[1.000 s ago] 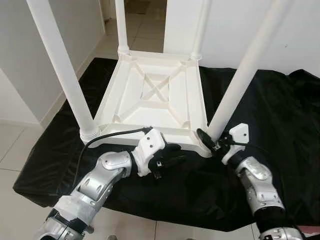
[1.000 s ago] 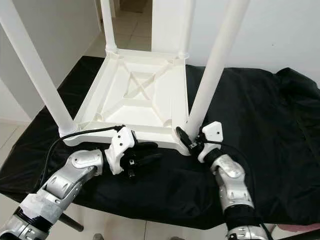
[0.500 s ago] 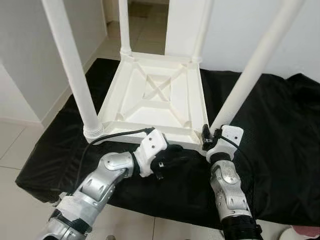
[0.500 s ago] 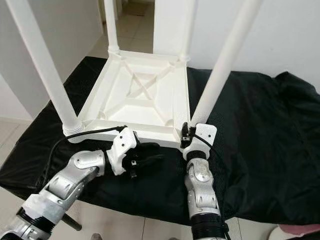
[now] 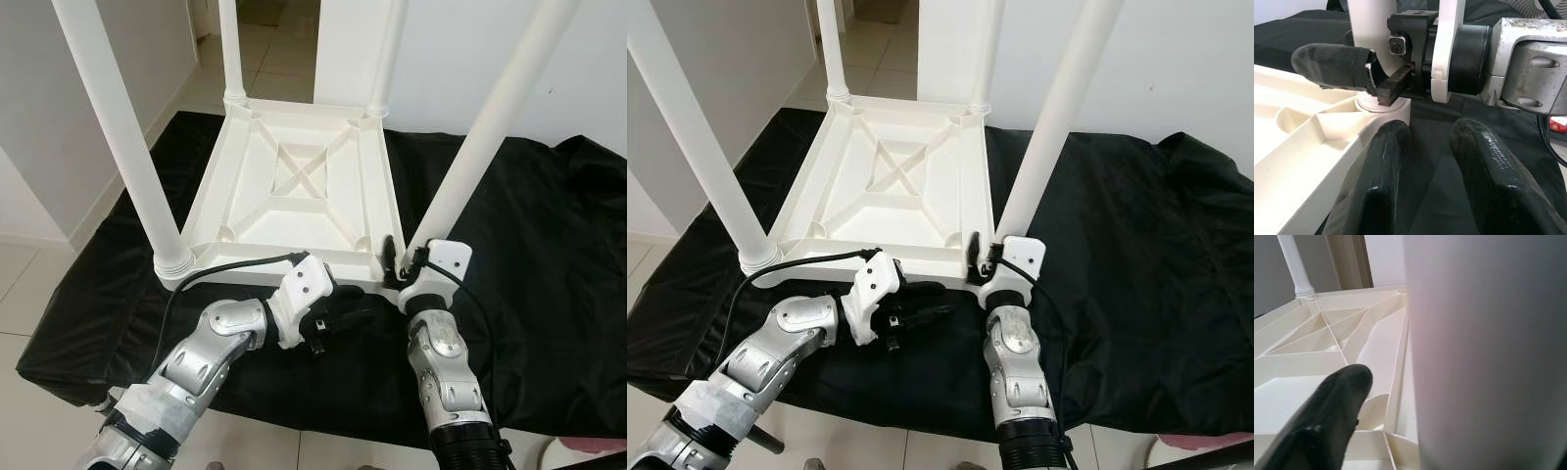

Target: Building children table

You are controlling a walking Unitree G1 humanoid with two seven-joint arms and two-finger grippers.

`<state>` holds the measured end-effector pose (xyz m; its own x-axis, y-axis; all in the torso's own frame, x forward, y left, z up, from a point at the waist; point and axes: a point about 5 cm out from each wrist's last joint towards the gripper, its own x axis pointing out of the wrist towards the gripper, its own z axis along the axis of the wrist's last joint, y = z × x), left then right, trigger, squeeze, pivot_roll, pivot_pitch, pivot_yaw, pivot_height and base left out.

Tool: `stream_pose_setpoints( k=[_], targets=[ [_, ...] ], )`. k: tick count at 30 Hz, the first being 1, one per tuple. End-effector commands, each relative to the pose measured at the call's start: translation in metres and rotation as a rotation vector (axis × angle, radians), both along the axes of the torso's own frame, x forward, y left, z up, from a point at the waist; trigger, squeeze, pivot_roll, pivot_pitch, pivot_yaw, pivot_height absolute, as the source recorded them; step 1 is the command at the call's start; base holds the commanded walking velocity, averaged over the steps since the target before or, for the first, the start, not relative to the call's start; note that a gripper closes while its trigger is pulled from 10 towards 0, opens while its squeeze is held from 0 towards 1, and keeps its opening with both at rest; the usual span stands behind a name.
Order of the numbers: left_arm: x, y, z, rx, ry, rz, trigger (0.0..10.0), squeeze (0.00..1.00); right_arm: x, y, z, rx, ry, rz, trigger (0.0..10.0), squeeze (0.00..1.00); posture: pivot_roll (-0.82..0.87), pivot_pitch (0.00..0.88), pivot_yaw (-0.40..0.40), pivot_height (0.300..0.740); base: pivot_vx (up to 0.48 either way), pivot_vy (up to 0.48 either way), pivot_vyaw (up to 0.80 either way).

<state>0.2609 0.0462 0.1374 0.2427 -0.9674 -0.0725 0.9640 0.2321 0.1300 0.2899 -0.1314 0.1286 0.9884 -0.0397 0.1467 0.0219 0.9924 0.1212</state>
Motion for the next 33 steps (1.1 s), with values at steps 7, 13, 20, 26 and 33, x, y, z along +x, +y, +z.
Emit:
stream_pose_setpoints(
  k=[7,13,20,26,33],
  targets=[
    [-0.004,-0.003,0.001,0.008,-0.001,-0.049,10.0,0.00,-0.011,-0.014,-0.002,-0.039,-0.053,0.167,10.0,1.00,-0.07,0.000,-0.019,0.740,0.000,0.000,0.00],
    [-0.004,-0.004,0.002,0.004,-0.001,-0.053,10.0,0.00,-0.017,-0.034,-0.005,-0.106,-0.050,0.346,10.0,0.00,-0.07,0.000,-0.014,0.740,0.000,0.000,0.00],
    [-0.002,-0.007,0.003,-0.001,-0.001,-0.063,10.0,0.00,-0.008,-0.062,-0.005,-0.199,0.003,0.567,10.0,0.00,-0.09,0.000,0.004,0.740,0.000,0.000,0.00],
    [0.000,-0.008,0.005,-0.001,-0.006,-0.065,10.0,0.00,0.004,-0.067,-0.004,-0.224,0.012,0.582,10.0,0.00,-0.09,0.000,0.004,0.740,0.000,0.000,0.00],
    [0.001,-0.008,0.006,-0.004,-0.009,-0.064,10.0,0.00,0.012,-0.065,-0.002,-0.221,0.002,0.616,0.0,0.00,-0.08,0.000,0.001,0.740,0.000,0.000,0.00]
  ],
)
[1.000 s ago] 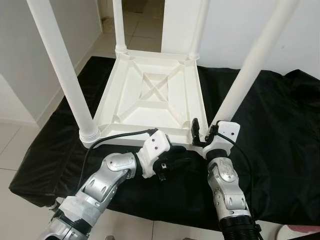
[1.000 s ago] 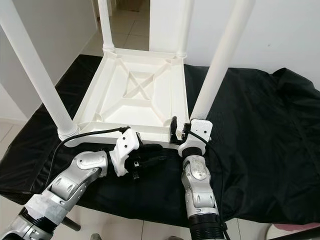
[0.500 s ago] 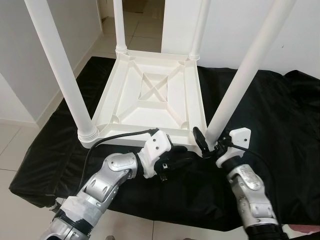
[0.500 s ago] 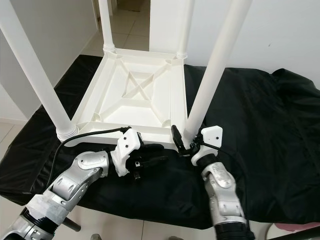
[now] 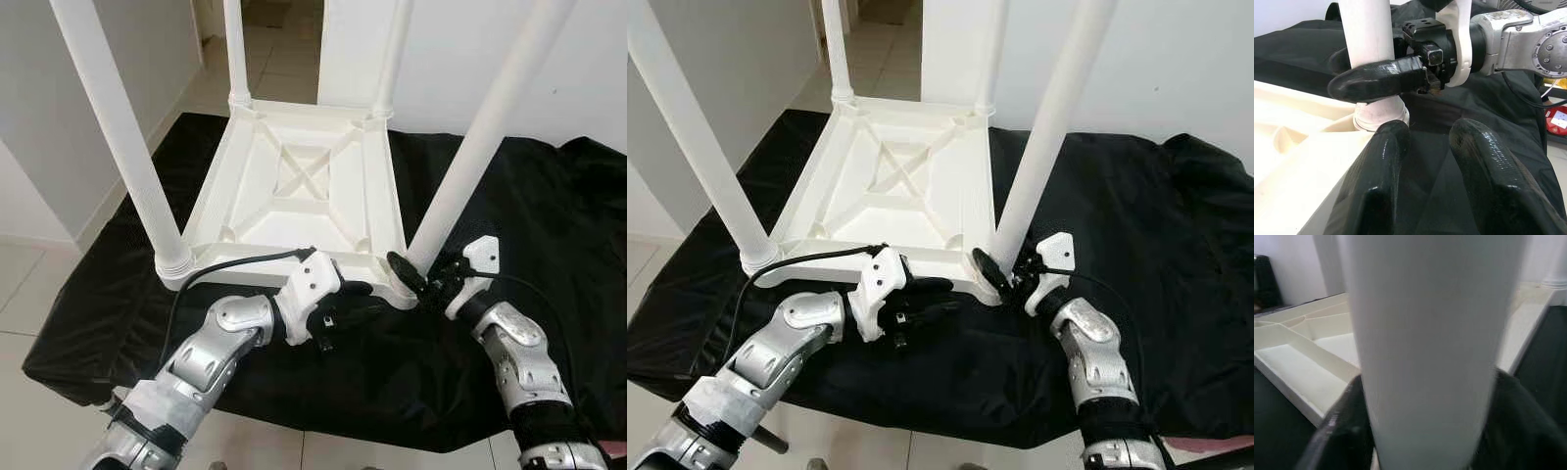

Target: Building children table

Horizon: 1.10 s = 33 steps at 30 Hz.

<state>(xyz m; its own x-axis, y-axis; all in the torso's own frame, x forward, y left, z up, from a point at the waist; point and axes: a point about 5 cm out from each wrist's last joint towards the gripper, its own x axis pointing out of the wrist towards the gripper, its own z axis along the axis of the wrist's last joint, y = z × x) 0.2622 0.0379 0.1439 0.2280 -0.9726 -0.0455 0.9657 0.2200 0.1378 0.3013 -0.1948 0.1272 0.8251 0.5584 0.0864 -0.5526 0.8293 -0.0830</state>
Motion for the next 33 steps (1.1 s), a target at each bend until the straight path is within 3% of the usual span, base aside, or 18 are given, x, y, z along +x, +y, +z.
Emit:
stream_pose_setpoints(
  k=[1,12,13,14,23,25,30,33],
  targets=[
    [0.000,0.000,-0.001,0.022,0.003,-0.047,10.0,0.00,0.000,-0.001,-0.001,-0.007,0.002,0.011,0.0,0.00,-0.08,0.000,-0.001,0.740,0.000,0.000,0.00],
    [0.000,0.002,-0.002,0.024,0.007,-0.041,10.0,0.00,-0.009,-0.009,-0.010,0.003,0.030,0.004,0.0,0.00,-0.08,0.000,-0.005,0.740,0.000,0.000,0.00],
    [0.000,0.002,-0.002,0.024,0.007,-0.041,10.0,0.00,-0.011,-0.010,-0.012,0.005,0.034,-0.013,3.5,0.00,-0.08,0.000,-0.005,0.740,0.000,0.000,0.00],
    [0.000,0.003,-0.002,0.026,0.009,-0.040,10.0,0.00,-0.013,-0.010,-0.013,0.012,0.031,-0.036,10.0,0.00,-0.08,0.000,-0.003,0.740,0.000,0.000,0.00],
    [0.002,0.007,-0.003,0.034,0.010,-0.029,10.0,0.00,-0.014,-0.004,-0.008,0.065,0.004,-0.240,10.0,0.00,-0.09,0.000,-0.001,0.740,0.000,0.000,0.00],
    [0.002,0.007,-0.004,0.034,0.012,-0.031,10.0,0.00,-0.013,0.008,-0.006,0.118,0.009,-0.347,10.0,0.00,-0.10,0.000,0.006,0.740,0.000,0.000,0.00],
    [0.002,0.006,-0.004,0.034,0.013,-0.034,10.0,0.00,-0.014,0.016,-0.003,0.172,0.017,-0.442,10.0,0.00,-0.10,0.000,0.004,0.740,0.000,0.000,0.00],
    [0.001,0.004,-0.004,0.029,0.013,-0.037,10.0,0.00,-0.017,0.029,-0.010,0.208,0.073,-0.669,10.0,0.00,-0.09,0.000,-0.010,0.740,0.000,0.000,0.00]
  ],
)
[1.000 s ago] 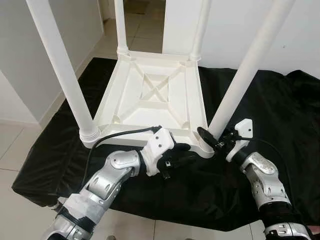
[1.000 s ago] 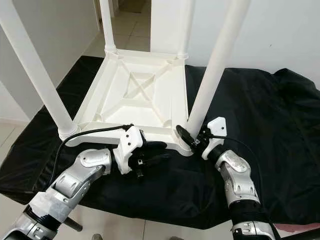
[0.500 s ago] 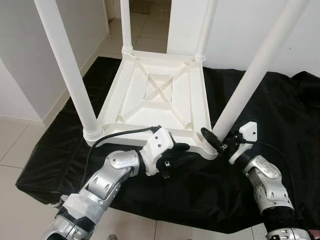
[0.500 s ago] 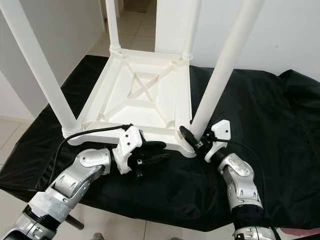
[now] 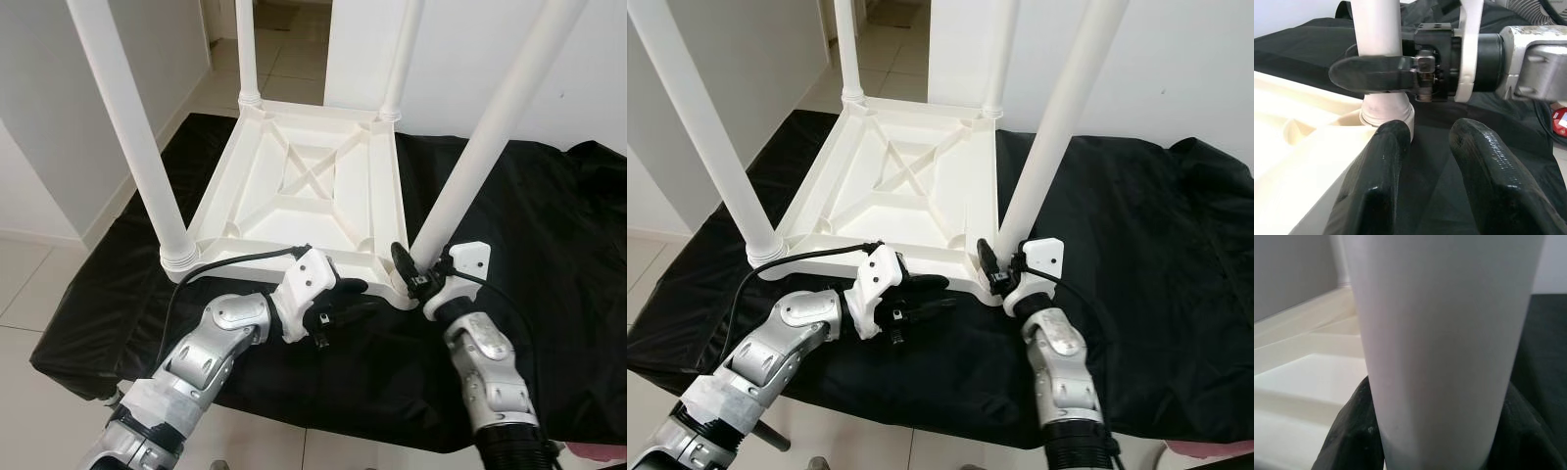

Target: Building children table

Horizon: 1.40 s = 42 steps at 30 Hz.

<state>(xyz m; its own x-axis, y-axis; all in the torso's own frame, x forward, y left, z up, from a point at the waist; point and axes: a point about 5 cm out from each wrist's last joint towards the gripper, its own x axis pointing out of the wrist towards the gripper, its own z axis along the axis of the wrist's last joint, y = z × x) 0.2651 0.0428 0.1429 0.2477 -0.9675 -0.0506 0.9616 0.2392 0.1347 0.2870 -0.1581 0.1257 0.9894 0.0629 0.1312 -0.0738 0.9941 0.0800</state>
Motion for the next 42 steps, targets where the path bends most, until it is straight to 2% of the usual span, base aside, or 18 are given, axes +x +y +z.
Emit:
stream_pose_setpoints(
  k=[1,2,4,5,6,9,22,23,29,35,36,37,38,42],
  targets=[
    [-0.002,-0.001,-0.003,0.024,0.010,-0.058,10.0,0.00,-0.003,-0.007,-0.009,0.053,0.063,-0.152,10.0,0.00,-0.09,0.000,-0.010,0.740,0.000,0.000,0.00],
    [-0.002,-0.002,-0.003,0.022,0.009,-0.057,10.0,0.00,-0.004,-0.003,-0.011,0.062,0.081,-0.203,10.0,0.00,-0.09,0.000,-0.010,0.740,0.000,0.000,0.00],
    [-0.002,-0.002,-0.003,0.022,0.009,-0.057,10.0,0.00,-0.004,-0.003,-0.011,0.062,0.081,-0.203,10.0,0.00,-0.09,0.000,-0.010,0.740,0.000,0.000,0.00],
    [-0.002,-0.003,-0.002,0.021,0.008,-0.057,10.0,0.00,-0.004,0.007,-0.012,0.070,0.087,-0.210,10.0,0.00,-0.09,0.000,-0.014,0.740,0.000,0.000,0.00],
    [-0.002,-0.003,-0.002,0.021,0.008,-0.057,10.0,0.00,-0.004,0.007,-0.012,0.070,0.087,-0.210,10.0,0.00,-0.09,0.000,-0.014,0.740,0.000,0.000,0.00],
    [0.003,0.001,-0.001,0.018,0.003,-0.033,10.0,0.00,-0.008,0.017,-0.008,0.055,0.082,-0.137,10.0,0.00,-0.09,0.000,-0.025,0.740,0.000,0.000,0.00],
    [0.005,0.002,0.000,0.021,-0.006,-0.032,10.0,0.00,-0.009,0.023,-0.002,0.037,0.086,-0.158,10.0,0.00,-0.08,0.000,-0.031,0.740,0.000,0.000,0.00],
    [0.004,0.002,0.000,0.022,-0.006,-0.033,10.0,0.00,-0.009,0.022,0.000,0.045,0.076,-0.165,10.0,1.00,-0.08,0.000,-0.032,0.740,0.000,0.000,0.00],
    [0.007,0.003,0.002,0.020,-0.016,-0.025,10.0,0.00,-0.010,0.018,0.008,0.041,0.017,-0.173,10.0,1.00,-0.08,0.000,-0.031,0.740,0.000,0.000,0.00],
    [0.006,0.006,0.001,0.029,-0.016,-0.027,10.0,0.00,-0.015,0.014,0.007,0.034,0.014,-0.101,10.0,1.00,-0.08,0.000,-0.032,0.740,0.000,0.000,0.00],
    [0.006,0.006,0.001,0.030,-0.016,-0.027,10.0,0.00,-0.016,0.014,0.007,0.032,0.007,-0.065,10.0,0.89,-0.09,0.000,-0.028,0.740,0.000,0.000,0.00],
    [0.006,0.006,0.001,0.029,-0.014,-0.028,10.0,0.00,-0.018,0.012,0.008,0.019,-0.007,-0.035,10.0,0.10,-0.09,0.000,-0.028,0.740,0.000,0.000,0.00],
    [0.005,0.005,0.000,0.030,-0.012,-0.030,10.0,0.00,-0.020,0.009,0.007,0.016,-0.017,0.000,10.0,0.00,-0.09,0.000,-0.028,0.740,0.000,0.000,0.00],
    [0.004,0.005,0.000,0.031,-0.008,-0.032,10.0,0.00,-0.023,0.005,0.007,0.004,-0.037,0.064,10.0,0.00,-0.09,0.000,-0.022,0.740,0.000,0.000,0.00]
  ],
)
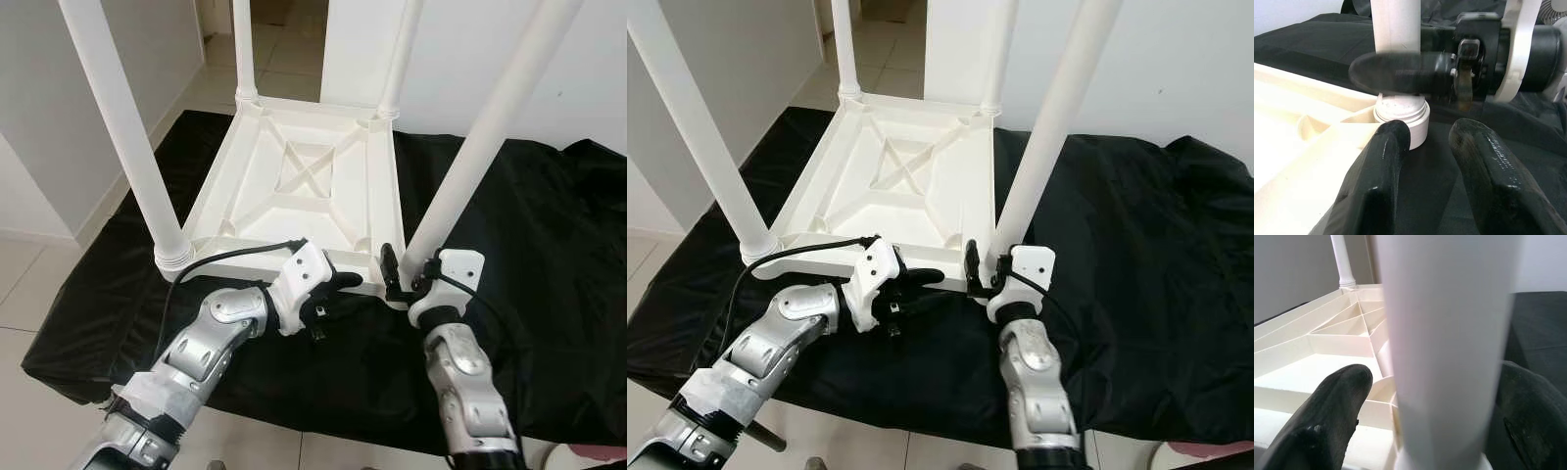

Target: Building children table

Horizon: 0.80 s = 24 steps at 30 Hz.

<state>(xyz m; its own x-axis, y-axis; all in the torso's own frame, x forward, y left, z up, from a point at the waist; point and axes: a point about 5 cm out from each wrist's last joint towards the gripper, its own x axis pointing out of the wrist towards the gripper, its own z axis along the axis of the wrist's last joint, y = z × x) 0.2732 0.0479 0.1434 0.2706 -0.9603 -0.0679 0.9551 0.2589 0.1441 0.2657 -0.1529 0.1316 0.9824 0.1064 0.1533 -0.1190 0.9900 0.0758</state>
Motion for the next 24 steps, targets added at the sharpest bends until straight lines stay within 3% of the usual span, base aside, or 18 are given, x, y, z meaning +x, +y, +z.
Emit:
stream_pose_setpoints(
  k=[1,6,8,11,15,23,24],
  targets=[
    [-0.004,0.000,-0.001,0.012,-0.003,-0.056,10.0,0.00,-0.002,0.000,0.001,0.006,-0.014,0.020,10.0,0.00,-0.09,0.000,-0.022,0.740,0.000,0.000,0.00],
    [-0.005,0.000,-0.001,0.015,-0.002,-0.060,10.0,0.00,-0.004,-0.007,0.000,-0.026,-0.036,0.107,10.0,0.00,-0.08,0.000,-0.025,0.740,0.000,0.000,0.00],
    [-0.003,0.001,-0.001,0.019,-0.005,-0.053,10.0,0.00,-0.002,-0.025,-0.007,-0.114,-0.025,0.251,10.0,0.00,-0.07,0.000,-0.030,0.740,0.000,0.000,0.00],
    [-0.002,0.002,-0.001,0.018,-0.005,-0.049,10.0,0.00,0.003,-0.031,-0.009,-0.154,-0.015,0.282,10.0,0.00,-0.07,0.000,-0.029,0.740,0.000,0.000,0.00],
    [-0.002,0.002,-0.001,0.018,-0.005,-0.048,10.0,0.00,0.006,-0.033,-0.009,-0.169,-0.007,0.301,10.0,0.00,-0.07,0.000,-0.029,0.740,0.000,0.000,0.00],
    [-0.002,0.002,-0.001,0.026,-0.006,-0.056,10.0,0.00,0.032,-0.033,-0.008,-0.255,-0.004,0.375,10.0,0.00,-0.07,0.000,-0.016,0.740,0.000,0.000,0.00],
    [-0.002,0.003,-0.001,0.026,-0.006,-0.056,10.0,0.00,0.037,-0.031,-0.008,-0.259,-0.006,0.387,7.8,0.00,-0.07,0.000,-0.012,0.740,0.000,0.000,0.00]
  ],
)
